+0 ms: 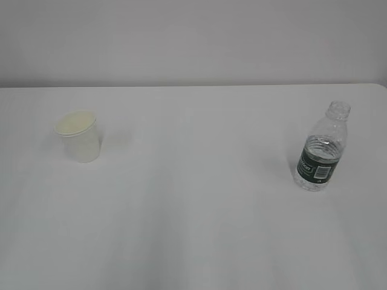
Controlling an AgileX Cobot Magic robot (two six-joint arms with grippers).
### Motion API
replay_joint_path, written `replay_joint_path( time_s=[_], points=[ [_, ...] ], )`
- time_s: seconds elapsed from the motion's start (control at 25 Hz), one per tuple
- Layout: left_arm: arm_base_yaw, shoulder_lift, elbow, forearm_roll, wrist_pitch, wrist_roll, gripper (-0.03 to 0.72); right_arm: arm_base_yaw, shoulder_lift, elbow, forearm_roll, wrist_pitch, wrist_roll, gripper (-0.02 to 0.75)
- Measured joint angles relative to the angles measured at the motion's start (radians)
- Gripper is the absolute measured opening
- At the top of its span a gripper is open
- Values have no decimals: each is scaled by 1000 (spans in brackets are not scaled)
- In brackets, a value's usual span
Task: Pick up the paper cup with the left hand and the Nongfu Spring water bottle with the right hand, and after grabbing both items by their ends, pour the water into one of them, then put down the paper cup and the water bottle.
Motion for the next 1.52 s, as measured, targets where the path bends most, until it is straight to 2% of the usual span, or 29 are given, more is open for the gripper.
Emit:
replay_joint_path(
  time_s=[0.72, 1.52],
  points=[
    [0, 100, 0, 2, -89, 0, 450, 0, 0, 4, 0, -24, 0, 590],
    [0, 101, 18, 15, -119, 2, 450, 0, 0, 106, 0, -103, 0, 590]
  ],
)
